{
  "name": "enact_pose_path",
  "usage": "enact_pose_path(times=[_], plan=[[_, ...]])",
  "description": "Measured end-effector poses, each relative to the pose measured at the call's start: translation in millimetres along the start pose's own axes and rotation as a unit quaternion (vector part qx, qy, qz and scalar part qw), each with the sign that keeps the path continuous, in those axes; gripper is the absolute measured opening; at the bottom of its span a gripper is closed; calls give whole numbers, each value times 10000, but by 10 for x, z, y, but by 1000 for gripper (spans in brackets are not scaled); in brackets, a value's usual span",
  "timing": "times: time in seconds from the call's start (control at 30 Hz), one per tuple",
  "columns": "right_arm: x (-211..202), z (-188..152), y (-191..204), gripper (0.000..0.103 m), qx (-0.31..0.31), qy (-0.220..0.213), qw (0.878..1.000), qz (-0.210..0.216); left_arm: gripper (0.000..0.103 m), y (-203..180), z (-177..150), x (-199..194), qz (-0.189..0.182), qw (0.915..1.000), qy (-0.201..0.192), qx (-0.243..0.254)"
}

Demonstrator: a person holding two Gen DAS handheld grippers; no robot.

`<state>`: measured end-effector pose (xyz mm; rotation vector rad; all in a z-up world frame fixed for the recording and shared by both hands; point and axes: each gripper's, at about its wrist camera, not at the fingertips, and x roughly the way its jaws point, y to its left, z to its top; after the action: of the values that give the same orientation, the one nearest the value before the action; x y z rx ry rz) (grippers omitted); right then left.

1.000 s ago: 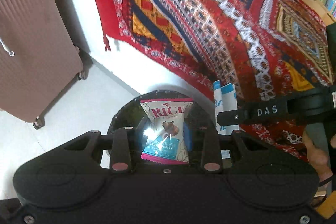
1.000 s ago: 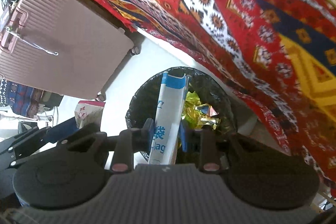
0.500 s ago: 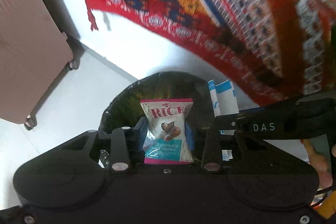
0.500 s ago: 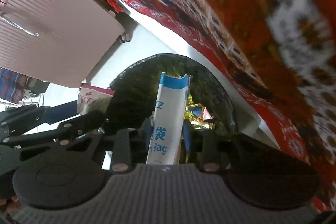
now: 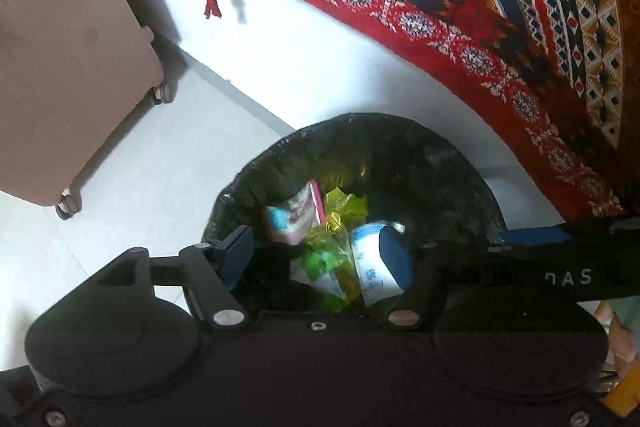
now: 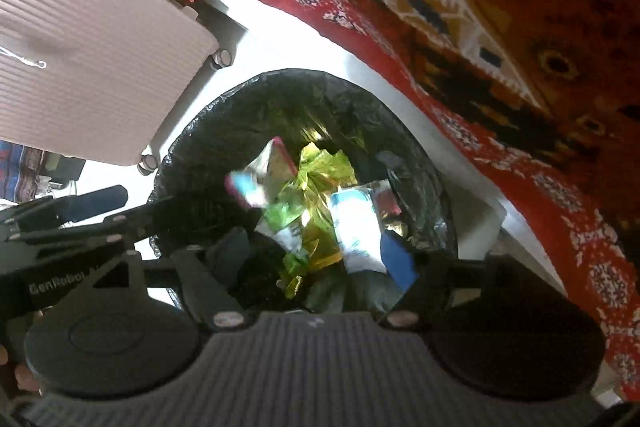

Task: Collect trash
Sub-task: 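Move both tools back over the rug toward the remaining litter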

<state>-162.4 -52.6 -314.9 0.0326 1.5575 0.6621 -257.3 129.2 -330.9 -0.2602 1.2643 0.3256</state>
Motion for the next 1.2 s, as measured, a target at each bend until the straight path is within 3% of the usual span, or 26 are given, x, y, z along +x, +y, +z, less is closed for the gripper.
enact_pose_path(times=[0.3,0.57,0.77,1.03,1.2], plan=[[-542,-132,192,85,-108,-413,9990,-109,74,-55,103,-475,-59,9997,-217,-36],[-1469,-275,415,87,-456,-1054,9929,-296,79,-261,279,-1387,-298,9964,-790,24],[-2261,-286,456,87,-378,-1607,9859,-273,86,-490,515,-2168,-398,9882,-1461,219],[-3304,-147,320,87,-115,-2782,9579,-699,92,-900,998,-3049,-565,9676,-2369,672],[-3766,110,120,86,163,-3393,9360,-924,94,-1271,1367,-3346,-578,9549,-2745,971]])
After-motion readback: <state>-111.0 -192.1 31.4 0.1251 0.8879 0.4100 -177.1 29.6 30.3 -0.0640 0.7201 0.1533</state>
